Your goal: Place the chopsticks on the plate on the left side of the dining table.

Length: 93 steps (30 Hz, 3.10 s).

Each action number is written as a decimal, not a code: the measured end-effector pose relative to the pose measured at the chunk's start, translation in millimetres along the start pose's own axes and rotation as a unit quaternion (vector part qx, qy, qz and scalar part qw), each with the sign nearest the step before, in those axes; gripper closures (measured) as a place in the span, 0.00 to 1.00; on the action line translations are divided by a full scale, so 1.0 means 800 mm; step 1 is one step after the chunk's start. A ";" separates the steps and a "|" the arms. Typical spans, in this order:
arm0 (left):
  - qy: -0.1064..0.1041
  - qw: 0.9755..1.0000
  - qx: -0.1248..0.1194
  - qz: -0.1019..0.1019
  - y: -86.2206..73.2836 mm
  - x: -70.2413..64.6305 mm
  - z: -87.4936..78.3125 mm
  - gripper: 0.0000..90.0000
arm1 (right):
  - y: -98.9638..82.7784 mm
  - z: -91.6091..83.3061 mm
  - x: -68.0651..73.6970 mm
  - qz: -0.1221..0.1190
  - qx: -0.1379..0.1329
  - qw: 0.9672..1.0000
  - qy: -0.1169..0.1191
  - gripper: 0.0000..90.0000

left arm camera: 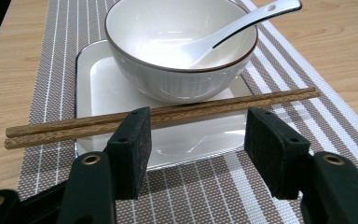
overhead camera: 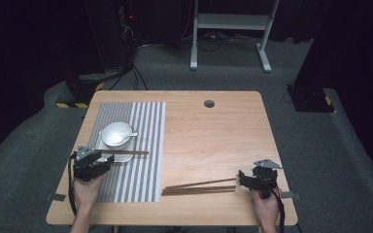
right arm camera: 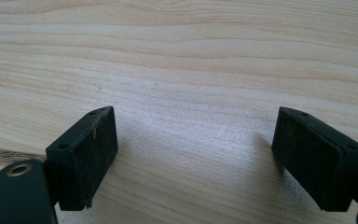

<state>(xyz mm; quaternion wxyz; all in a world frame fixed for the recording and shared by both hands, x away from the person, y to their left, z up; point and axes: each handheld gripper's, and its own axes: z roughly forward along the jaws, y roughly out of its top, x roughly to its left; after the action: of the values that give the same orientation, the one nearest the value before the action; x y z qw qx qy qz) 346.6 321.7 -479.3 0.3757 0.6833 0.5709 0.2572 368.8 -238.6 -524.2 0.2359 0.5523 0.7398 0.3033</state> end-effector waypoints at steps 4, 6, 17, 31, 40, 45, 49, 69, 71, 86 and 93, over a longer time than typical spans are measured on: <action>-0.004 1.000 -0.005 0.000 0.000 -0.004 -0.003 0.45 | 0.000 0.000 0.000 0.000 0.000 1.000 0.000 0.15; -0.007 1.000 -0.008 0.000 0.000 -0.006 -0.005 0.44 | 0.000 0.000 0.000 0.000 0.000 1.000 0.000 0.15; -0.023 1.000 -0.013 0.009 0.001 -0.015 -0.009 0.43 | 0.000 0.000 0.000 0.000 0.000 1.000 0.000 0.15; -0.032 0.999 -0.018 0.016 0.001 -0.025 -0.012 0.43 | 0.000 0.000 0.000 0.000 0.000 1.000 0.000 0.15; -0.039 0.999 -0.024 0.024 0.001 -0.033 -0.016 0.43 | 0.000 0.000 0.000 0.000 0.000 1.000 0.000 0.15; -0.042 0.998 -0.027 0.030 0.003 -0.039 -0.018 0.42 | 0.000 0.000 0.000 0.000 0.000 1.000 0.000 0.15; -0.045 0.998 -0.027 0.032 0.002 -0.042 -0.018 0.42 | 0.000 0.000 0.000 0.000 0.000 1.000 0.000 0.15; -0.059 0.997 -0.031 0.046 -0.002 -0.058 -0.018 0.43 | 0.000 0.000 0.000 0.000 0.000 1.000 0.000 0.15; -0.061 0.997 -0.030 0.047 -0.003 -0.059 -0.018 0.43 | 0.000 0.000 0.000 0.000 0.000 1.000 0.000 0.15; -0.069 0.996 -0.031 0.052 -0.010 -0.070 -0.015 0.43 | 0.000 0.000 0.000 0.000 0.000 1.000 0.000 0.15; -0.073 0.995 -0.029 0.056 -0.011 -0.079 -0.010 0.42 | 0.000 0.000 0.000 -0.001 0.000 1.000 0.000 0.15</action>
<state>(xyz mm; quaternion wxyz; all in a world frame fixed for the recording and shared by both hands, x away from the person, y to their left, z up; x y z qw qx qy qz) 321.3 262.2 -476.9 0.4214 0.7198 0.4948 0.2438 368.6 -238.5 -524.2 0.2357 0.5517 0.7403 0.3033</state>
